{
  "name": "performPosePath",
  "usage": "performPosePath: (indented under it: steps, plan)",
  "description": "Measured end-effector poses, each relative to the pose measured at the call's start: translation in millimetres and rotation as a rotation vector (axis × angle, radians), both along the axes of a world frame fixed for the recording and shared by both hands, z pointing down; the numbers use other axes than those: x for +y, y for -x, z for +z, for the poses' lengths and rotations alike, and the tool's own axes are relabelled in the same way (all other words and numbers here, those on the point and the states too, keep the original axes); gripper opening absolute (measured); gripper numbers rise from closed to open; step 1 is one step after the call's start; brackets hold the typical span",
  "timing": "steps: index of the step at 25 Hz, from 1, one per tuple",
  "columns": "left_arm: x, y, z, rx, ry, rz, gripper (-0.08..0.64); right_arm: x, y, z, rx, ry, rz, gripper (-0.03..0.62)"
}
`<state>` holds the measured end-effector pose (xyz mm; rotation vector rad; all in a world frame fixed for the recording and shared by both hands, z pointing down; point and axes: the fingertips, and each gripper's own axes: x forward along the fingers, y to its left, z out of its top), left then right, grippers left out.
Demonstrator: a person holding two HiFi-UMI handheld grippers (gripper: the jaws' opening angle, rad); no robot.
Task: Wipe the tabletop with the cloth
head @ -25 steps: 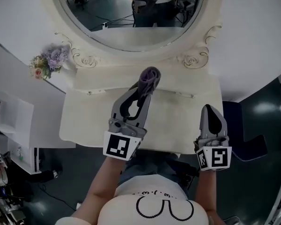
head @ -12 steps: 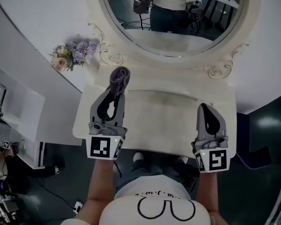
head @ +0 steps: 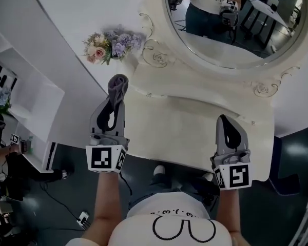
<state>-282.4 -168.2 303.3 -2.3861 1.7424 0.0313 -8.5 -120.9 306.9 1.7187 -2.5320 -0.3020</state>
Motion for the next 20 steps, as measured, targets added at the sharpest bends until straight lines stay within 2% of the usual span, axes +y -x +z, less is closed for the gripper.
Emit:
performPosePath:
  steps: [4, 9, 13, 18, 20]
  plan:
    - [-1, 40, 25, -0.064, 0.069, -0.035, 0.083, -5, 35, 15, 0.012, 0.042, -0.045, 0.002]
    - [0, 94, 70, -0.073, 0.215, -0.115, 0.083, -11, 67, 37, 0.031, 0.093, -0.09, 0.002]
    - [4, 128, 124, -0.101, 0.365, -0.169, 0.083, -15, 80, 58, 0.031, 0.155, -0.096, 0.002]
    - [7, 167, 203, -0.163, 0.605, -0.235, 0.083, -21, 92, 84, 0.025, 0.225, -0.107, 0.002]
    - [4, 178, 225, -0.19, 0.67, -0.244, 0.083, -24, 97, 92, 0.025, 0.242, -0.111, 0.002]
